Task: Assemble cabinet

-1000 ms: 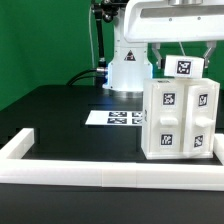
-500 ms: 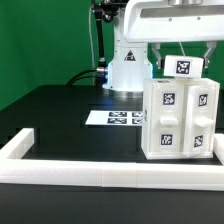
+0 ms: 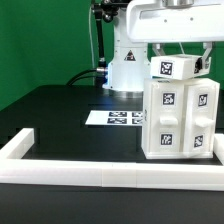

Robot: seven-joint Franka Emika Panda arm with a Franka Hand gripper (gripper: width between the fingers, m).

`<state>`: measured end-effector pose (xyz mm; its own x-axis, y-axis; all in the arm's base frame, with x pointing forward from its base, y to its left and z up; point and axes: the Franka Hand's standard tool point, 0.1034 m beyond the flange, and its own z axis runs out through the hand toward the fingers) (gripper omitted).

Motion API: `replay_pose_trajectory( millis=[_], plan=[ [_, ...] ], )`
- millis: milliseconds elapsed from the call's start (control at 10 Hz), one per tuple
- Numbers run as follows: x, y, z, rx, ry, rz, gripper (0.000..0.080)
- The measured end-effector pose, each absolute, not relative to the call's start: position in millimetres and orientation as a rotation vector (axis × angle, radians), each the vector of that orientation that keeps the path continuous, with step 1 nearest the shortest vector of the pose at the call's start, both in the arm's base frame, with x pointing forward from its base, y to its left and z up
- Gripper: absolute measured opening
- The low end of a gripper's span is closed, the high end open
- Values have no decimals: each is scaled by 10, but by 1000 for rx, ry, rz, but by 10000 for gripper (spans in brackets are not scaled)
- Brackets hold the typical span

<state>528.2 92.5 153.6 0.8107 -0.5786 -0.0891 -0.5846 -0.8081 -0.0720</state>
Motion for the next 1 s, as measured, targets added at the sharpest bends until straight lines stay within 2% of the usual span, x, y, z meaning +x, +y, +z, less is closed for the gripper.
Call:
replay_pose_trajectory(
  millis=[700, 1000],
  plan=[
    [5292, 989, 1537, -2562, 1625, 136, 552],
    [5313, 1003, 1534, -2211, 2020, 113, 551]
  ],
)
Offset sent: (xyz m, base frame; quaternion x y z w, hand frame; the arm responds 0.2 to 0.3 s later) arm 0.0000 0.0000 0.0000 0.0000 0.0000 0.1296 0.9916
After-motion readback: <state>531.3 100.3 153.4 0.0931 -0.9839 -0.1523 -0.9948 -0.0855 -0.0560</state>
